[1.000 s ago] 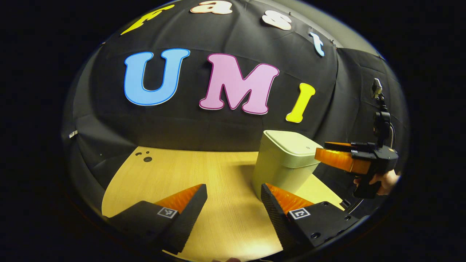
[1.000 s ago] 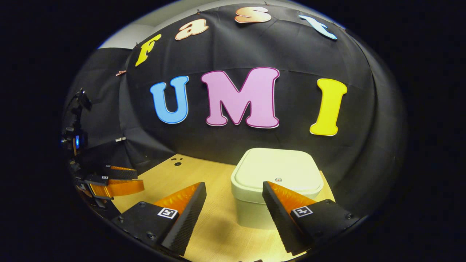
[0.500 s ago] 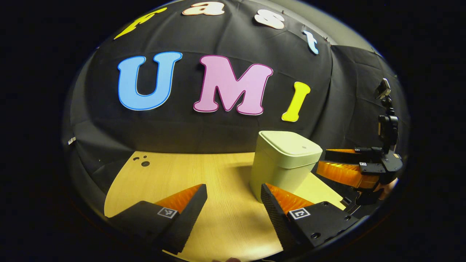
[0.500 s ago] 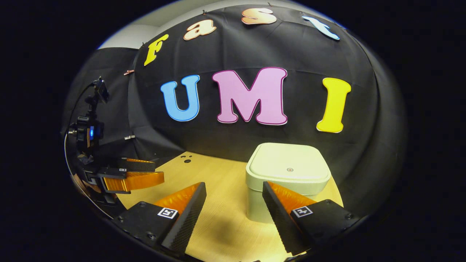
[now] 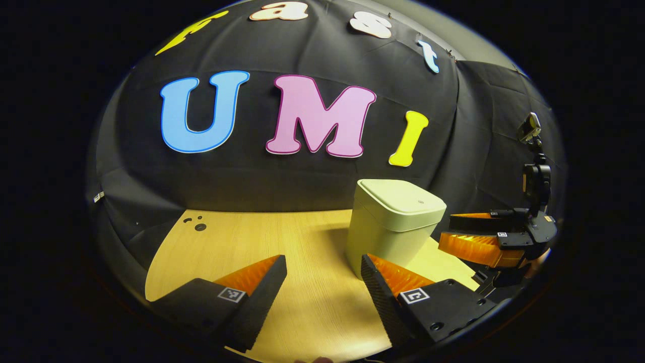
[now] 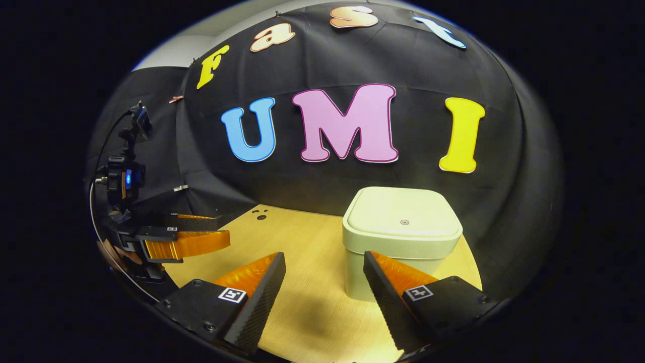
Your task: Press the lid of the desktop garbage bin to open it, pick up the crumpled paper on the desktop and throw it into the bin, then pick up the pop can on the desktop and drop it into the bin, and finally close the garbage bin lid.
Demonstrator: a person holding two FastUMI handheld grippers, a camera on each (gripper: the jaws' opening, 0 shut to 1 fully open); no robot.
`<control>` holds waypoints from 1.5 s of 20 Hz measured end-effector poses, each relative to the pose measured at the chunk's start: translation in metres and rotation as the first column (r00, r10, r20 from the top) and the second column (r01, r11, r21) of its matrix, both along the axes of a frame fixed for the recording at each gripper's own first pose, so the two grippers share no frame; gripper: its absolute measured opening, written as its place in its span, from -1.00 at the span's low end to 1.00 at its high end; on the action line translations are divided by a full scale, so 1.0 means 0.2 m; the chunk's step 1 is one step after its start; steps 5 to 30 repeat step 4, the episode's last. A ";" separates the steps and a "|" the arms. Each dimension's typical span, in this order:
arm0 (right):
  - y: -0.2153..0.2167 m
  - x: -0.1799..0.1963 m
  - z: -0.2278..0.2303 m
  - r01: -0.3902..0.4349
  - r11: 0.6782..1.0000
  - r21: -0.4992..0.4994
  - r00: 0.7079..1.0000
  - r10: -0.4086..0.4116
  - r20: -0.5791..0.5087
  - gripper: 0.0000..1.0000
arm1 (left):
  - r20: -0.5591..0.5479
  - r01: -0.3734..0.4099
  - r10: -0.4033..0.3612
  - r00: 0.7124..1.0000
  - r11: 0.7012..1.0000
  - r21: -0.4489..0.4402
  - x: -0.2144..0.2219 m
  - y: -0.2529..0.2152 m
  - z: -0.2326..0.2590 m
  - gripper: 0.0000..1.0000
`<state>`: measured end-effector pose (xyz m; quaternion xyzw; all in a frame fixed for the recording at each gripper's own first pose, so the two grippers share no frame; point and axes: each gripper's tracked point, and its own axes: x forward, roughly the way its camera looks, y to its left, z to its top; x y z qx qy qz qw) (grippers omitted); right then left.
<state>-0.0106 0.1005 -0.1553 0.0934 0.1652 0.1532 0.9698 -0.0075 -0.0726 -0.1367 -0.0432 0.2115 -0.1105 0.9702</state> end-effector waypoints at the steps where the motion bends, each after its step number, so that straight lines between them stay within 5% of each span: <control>1: 0.00 0.00 0.00 0.000 1.000 0.000 1.000 0.000 -0.001 0.96 | 0.001 0.000 0.000 1.000 1.000 0.001 0.00 0.00 0.00 0.91; 30: 0.02 0.00 -0.01 -0.004 1.000 0.002 1.000 0.004 -0.011 0.95 | 0.001 0.000 0.000 1.000 1.000 0.002 0.00 0.00 0.00 0.91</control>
